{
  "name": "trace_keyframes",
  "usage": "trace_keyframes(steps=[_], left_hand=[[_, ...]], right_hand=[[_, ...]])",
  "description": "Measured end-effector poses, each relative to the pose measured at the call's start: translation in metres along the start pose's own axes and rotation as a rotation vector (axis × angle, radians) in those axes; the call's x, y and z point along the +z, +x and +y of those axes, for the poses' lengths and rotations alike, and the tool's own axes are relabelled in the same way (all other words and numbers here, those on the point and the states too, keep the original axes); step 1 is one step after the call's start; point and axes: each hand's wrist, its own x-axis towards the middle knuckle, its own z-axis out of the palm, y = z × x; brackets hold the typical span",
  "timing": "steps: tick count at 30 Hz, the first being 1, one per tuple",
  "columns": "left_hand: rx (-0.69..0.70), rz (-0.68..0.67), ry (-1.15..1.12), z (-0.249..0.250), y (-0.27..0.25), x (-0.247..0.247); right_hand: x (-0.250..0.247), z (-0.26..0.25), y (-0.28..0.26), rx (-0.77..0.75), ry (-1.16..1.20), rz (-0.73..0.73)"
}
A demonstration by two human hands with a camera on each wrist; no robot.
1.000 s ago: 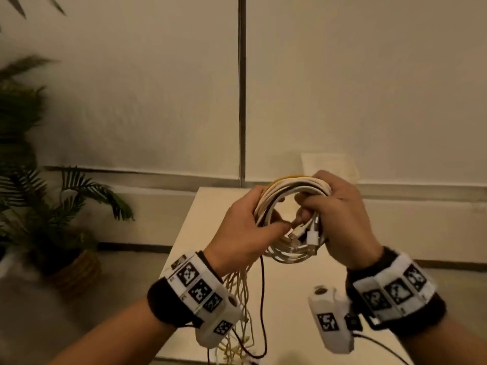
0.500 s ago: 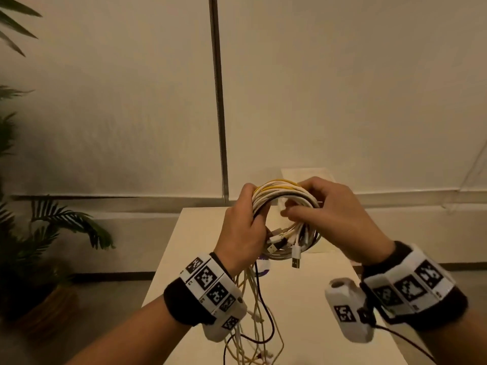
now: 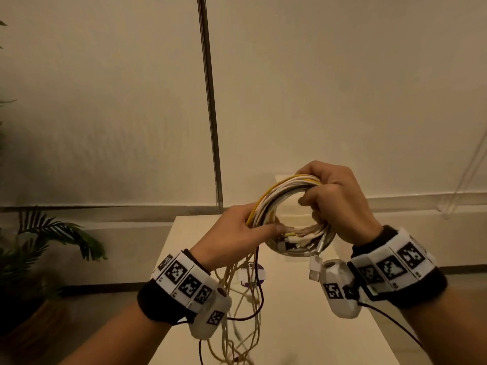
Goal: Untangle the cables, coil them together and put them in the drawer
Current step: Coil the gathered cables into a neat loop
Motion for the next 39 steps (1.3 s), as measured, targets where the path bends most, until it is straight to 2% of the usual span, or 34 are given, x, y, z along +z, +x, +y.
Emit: trace_keyframes(steps=[2, 6, 8, 11, 16, 20, 22, 24, 26, 30, 33, 36, 39], left_hand=[[-0.014, -0.004, -0.18, -0.005, -0.003, 0.006], [-0.038, 0.262, -0.558, -0.013, 0.002, 0.033], [-0.058, 0.313, -0.649, -0.013, 0.007, 0.043], [-0.017, 0.295, -0.598, -0.015, 0.011, 0.042], [0.096, 0.138, -0.561, -0.017, 0.013, 0.035], [0.13, 0.22, -0.526, -0.021, 0.019, 0.038], [0.092, 0.18, -0.565, -0.034, 0.015, 0.033], [0.039, 0.148, -0.494, -0.05, 0.006, 0.035], [0.031, 0.174, -0.419, -0.063, -0.004, 0.047], [-0.058, 0.12, -0.452, -0.074, -0.016, 0.069], [-0.095, 0.064, -0.358, -0.078, -0.028, 0.082], [-0.08, 0.079, -0.316, -0.088, -0.037, 0.084], [-0.17, 0.103, -0.348, -0.101, -0.048, 0.092]], right_hand=[[0.001, 0.004, 0.001, 0.006, 0.038, 0.067], [0.012, 0.017, -0.001, 0.035, 0.18, 0.237], [0.018, 0.022, -0.004, 0.059, 0.257, 0.299], [0.016, 0.024, -0.006, 0.093, 0.354, 0.342], [0.012, 0.018, 0.0, 0.098, 0.396, 0.367], [0.01, 0.011, 0.0, 0.103, 0.427, 0.387], [0.003, 0.007, 0.003, 0.112, 0.434, 0.41], [-0.005, 0.004, 0.009, 0.12, 0.45, 0.426], [-0.008, -0.001, 0.013, 0.122, 0.457, 0.416], [-0.008, -0.01, 0.027, 0.126, 0.46, 0.427], [-0.011, -0.016, 0.033, 0.121, 0.446, 0.423], [-0.013, -0.017, 0.035, 0.127, 0.447, 0.433], [-0.021, -0.018, 0.039, 0.14, 0.504, 0.489]])
